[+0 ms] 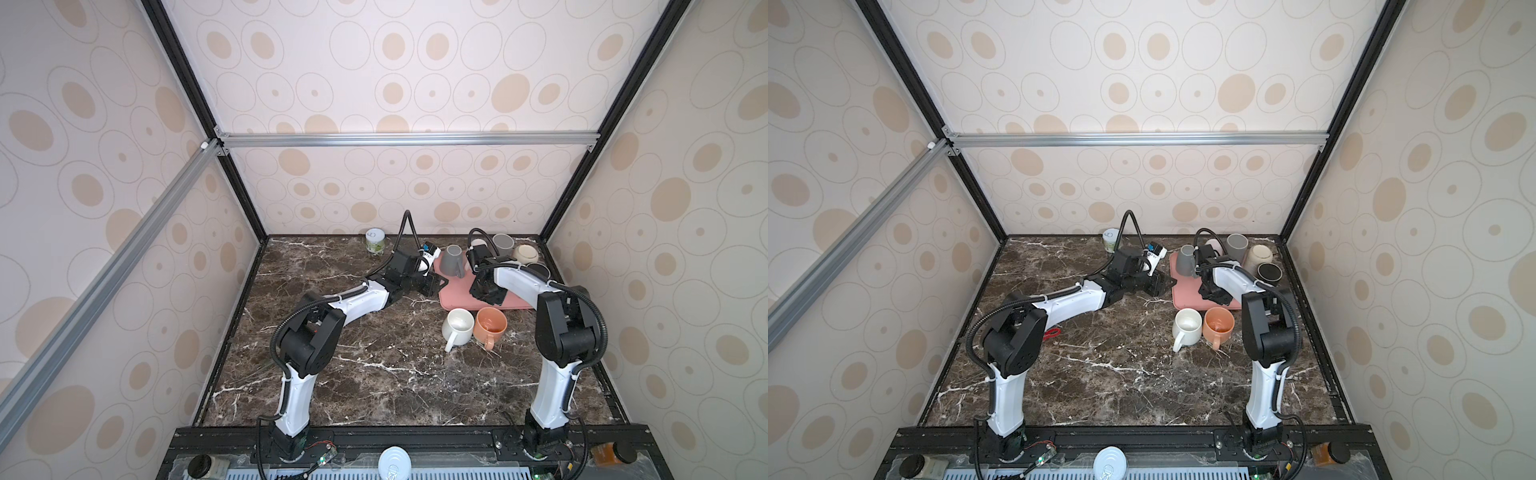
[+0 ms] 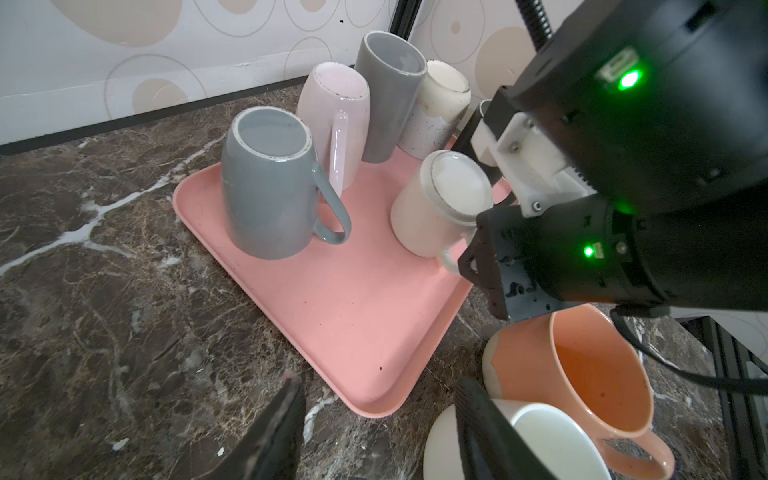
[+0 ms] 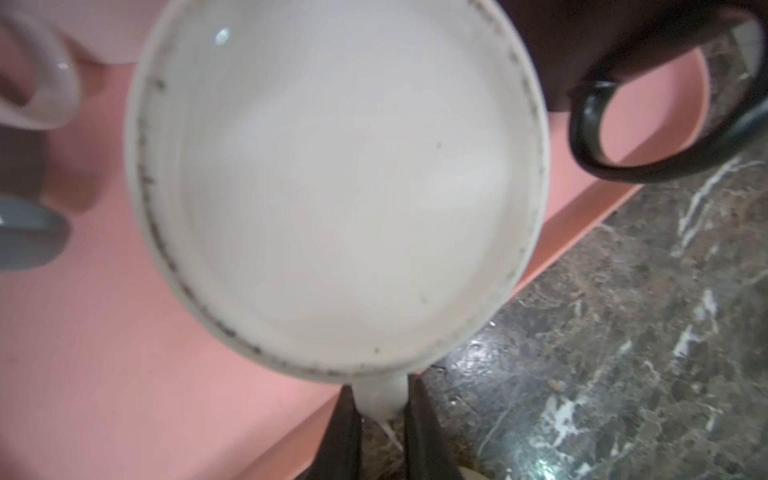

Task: Turn the mug right side up
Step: 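Lower the right gripper onto the upside-down white red-lined mug's handle, then close the right gripper on the white mug's handle and lift it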

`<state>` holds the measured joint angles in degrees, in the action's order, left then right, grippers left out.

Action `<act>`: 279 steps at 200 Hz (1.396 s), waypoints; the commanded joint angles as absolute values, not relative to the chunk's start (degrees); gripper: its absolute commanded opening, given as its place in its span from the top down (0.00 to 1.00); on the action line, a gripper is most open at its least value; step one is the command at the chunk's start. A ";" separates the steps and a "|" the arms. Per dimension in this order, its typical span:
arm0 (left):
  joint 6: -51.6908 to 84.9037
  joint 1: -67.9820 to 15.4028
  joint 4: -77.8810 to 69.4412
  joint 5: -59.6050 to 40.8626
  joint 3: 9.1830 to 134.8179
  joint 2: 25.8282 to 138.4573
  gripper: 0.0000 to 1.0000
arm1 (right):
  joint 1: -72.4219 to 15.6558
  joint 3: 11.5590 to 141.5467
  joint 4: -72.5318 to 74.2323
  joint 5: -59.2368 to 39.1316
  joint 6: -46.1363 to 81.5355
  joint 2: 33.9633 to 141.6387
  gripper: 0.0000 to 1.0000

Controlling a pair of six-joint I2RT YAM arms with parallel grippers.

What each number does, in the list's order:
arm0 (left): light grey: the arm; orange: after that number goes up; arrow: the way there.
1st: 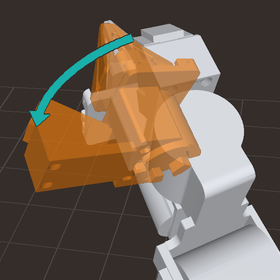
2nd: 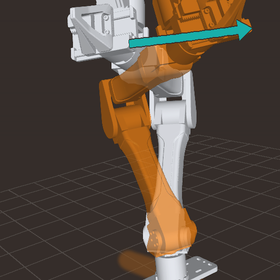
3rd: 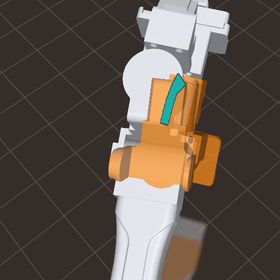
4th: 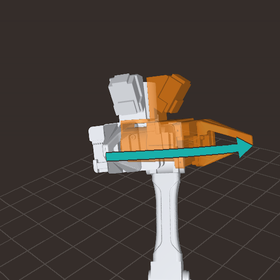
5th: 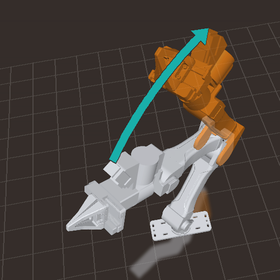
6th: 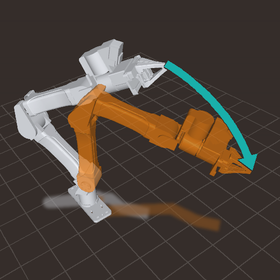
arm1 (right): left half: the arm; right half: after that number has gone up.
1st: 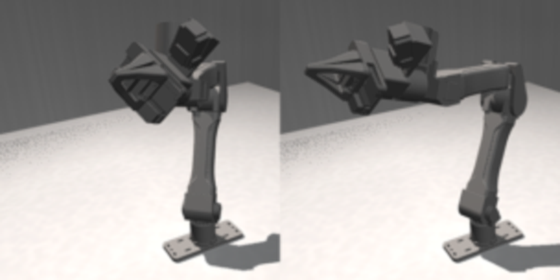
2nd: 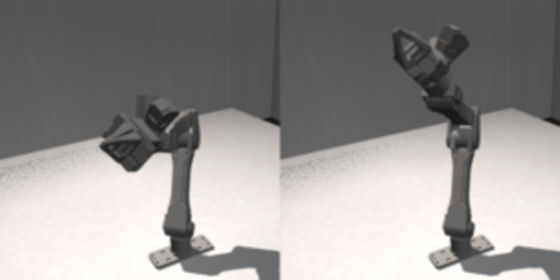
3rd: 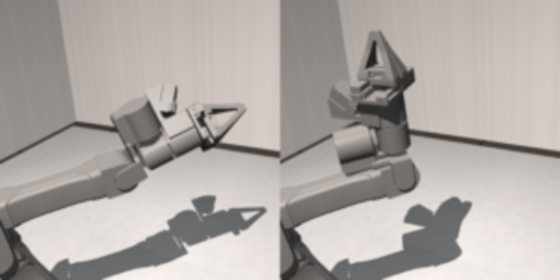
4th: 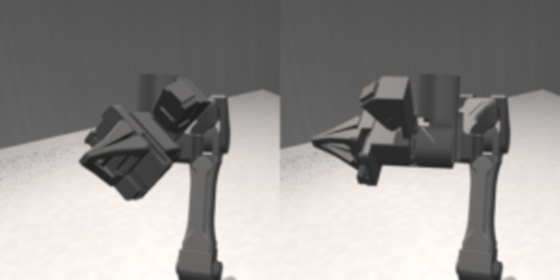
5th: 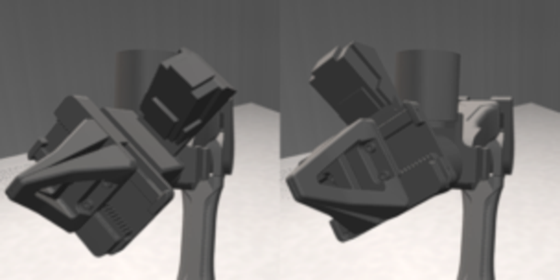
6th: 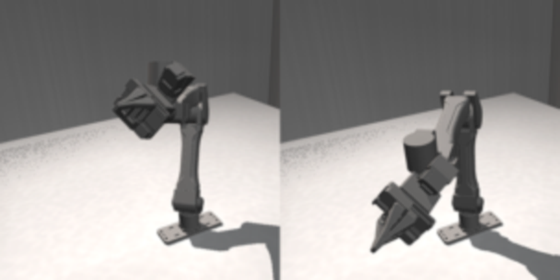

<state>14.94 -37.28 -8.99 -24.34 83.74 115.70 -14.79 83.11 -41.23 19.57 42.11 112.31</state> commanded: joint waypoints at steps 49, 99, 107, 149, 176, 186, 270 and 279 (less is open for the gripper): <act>13.70 -36.90 -7.49 -21.50 82.34 110.44 0.42 | -23.87 89.41 -39.76 7.98 28.04 118.69 0.96; 13.60 -36.28 -6.98 -20.21 79.47 108.40 0.41 | -24.22 91.52 -43.15 8.93 26.02 119.32 0.86; 13.63 -36.17 -7.01 -20.18 79.21 108.25 0.41 | -24.27 92.03 -44.11 9.57 25.93 119.32 0.83; 13.64 -35.91 -6.14 -20.34 78.88 107.28 0.41 | -24.24 93.47 -47.50 13.83 27.11 119.02 0.64; 13.41 -35.63 -5.76 -20.26 78.34 106.58 0.41 | -24.27 95.16 -48.08 15.65 27.64 119.13 0.61; 13.37 -35.53 -5.86 -20.20 78.10 106.51 0.41 | -24.30 96.14 -48.29 16.20 27.73 119.42 0.60; 13.55 -35.42 -7.01 -20.94 77.43 106.66 0.41 | -24.24 112.70 -59.49 18.55 33.03 129.88 0.55; 13.60 -35.34 -6.98 -20.88 77.36 106.79 0.41 | -24.25 114.09 -60.27 19.26 34.32 130.45 0.54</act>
